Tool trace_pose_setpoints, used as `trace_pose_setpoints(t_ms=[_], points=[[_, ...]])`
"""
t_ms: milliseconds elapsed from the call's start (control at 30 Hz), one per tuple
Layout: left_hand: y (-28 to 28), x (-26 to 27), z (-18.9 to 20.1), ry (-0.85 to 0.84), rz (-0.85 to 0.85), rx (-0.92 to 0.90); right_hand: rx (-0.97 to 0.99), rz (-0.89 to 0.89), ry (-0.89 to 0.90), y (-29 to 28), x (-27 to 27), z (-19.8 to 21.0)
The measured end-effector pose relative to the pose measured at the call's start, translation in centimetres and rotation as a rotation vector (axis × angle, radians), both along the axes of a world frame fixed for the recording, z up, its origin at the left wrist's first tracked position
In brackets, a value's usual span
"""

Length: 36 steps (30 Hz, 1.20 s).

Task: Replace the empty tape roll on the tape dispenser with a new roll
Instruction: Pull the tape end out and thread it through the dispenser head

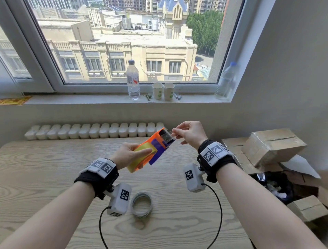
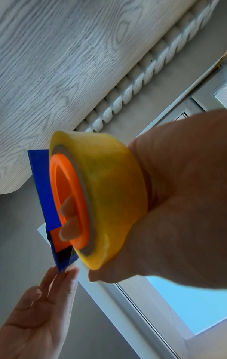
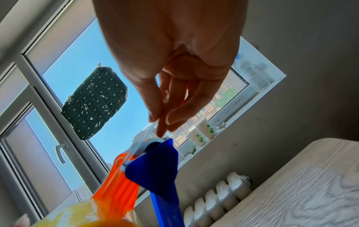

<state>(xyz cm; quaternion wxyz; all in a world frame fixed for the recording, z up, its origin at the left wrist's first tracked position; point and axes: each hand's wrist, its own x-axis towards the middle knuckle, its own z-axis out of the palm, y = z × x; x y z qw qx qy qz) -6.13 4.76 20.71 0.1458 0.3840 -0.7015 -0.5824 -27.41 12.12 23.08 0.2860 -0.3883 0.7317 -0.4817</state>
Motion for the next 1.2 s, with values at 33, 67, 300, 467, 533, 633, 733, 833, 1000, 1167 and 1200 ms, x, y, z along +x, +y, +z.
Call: trace_pose_setpoints(t_ms=[33,67,300,467,533,633,733,833,1000,1167,1200], points=[[0.0,0.0,0.1,0.002,0.002,0.007,-0.005,-0.003,0.020,0.0,0.0,0.0],[0.0,0.0,0.1,0.008,0.001,0.016,-0.009,-0.006,0.041,-0.1,0.0,0.0],[-0.4,0.1,-0.2,-0.001,0.026,0.019,0.026,-0.043,0.151,-0.7,-0.8,-0.7],[-0.5,0.3,-0.1,-0.005,0.005,0.024,0.010,-0.047,0.091,-0.5,-0.6,-0.7],[-0.3,0.1,0.1,0.002,-0.002,0.023,0.024,-0.037,0.056,-0.5,-0.5,-0.8],[-0.2,-0.1,0.4,-0.008,-0.012,0.005,0.047,-0.018,0.026,-0.3,-0.4,-0.9],[-0.3,-0.3,0.4,-0.012,-0.025,-0.011,0.047,-0.026,0.014,-0.1,-0.3,-0.9],[-0.2,-0.2,0.6,0.001,-0.034,0.001,0.036,-0.050,0.025,0.1,-0.2,-1.0],[-0.3,-0.3,0.8,0.015,-0.043,0.000,0.006,-0.070,-0.005,0.3,0.2,-0.8],[-0.9,-0.4,0.3,0.020,-0.052,-0.002,-0.025,-0.069,-0.066,0.8,0.5,-0.8],[-1.1,-0.3,0.2,0.019,-0.053,-0.007,-0.030,-0.069,-0.081,0.8,0.6,-0.9]])
